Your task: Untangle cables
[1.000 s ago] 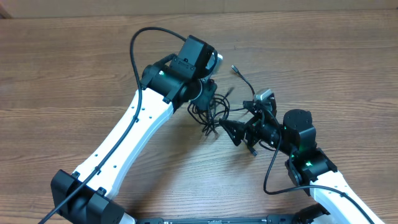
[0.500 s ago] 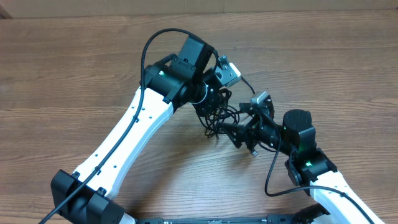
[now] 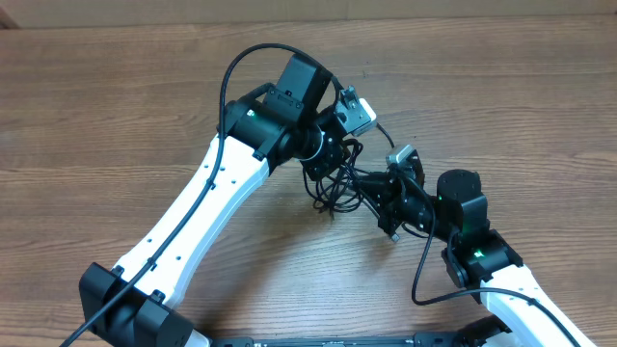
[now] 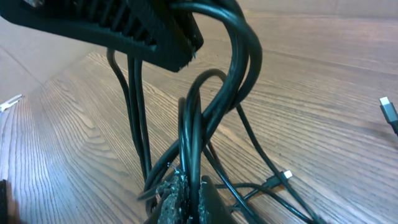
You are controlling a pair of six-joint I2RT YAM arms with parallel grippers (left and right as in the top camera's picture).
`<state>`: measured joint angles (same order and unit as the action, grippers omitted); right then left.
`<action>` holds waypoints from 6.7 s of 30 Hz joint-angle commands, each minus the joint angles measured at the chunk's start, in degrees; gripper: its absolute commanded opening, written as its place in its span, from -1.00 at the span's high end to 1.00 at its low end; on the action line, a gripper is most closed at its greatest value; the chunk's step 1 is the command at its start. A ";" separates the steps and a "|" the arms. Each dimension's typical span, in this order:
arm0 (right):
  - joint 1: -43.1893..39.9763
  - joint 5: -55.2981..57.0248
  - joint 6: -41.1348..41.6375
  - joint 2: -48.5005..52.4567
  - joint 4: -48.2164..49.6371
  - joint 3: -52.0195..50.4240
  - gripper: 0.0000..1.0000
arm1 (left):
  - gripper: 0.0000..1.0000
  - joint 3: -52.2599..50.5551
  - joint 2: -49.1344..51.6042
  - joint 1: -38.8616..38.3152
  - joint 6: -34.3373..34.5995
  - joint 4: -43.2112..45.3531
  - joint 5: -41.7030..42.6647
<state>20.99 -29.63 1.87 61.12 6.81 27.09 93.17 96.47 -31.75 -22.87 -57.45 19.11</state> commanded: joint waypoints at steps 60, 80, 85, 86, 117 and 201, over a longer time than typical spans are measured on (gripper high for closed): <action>-0.11 -3.10 27.36 -0.59 26.08 0.35 0.92 | 0.91 1.16 -0.24 6.78 30.49 4.39 -0.72; -7.23 -3.08 29.92 -0.59 33.94 0.35 0.92 | 0.91 1.16 -0.24 9.51 32.17 0.96 -8.15; -11.02 -3.06 30.77 -0.59 26.93 0.35 0.92 | 0.91 1.16 -0.24 11.21 36.76 1.01 -9.46; -11.43 -3.06 31.17 -0.59 25.42 0.35 0.92 | 0.91 1.16 -0.24 11.47 37.42 1.03 -9.49; -11.74 -0.11 31.10 -0.57 -4.17 0.35 -1.00 | 0.91 1.16 -0.24 12.24 53.44 -1.27 -10.73; -11.74 -19.58 -9.84 -0.57 -0.11 0.35 0.92 | 0.91 1.16 -0.24 -4.02 1.68 5.20 12.00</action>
<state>9.37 -49.10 -7.73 61.12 6.44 26.98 93.17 96.47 -35.29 -21.39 -52.29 28.56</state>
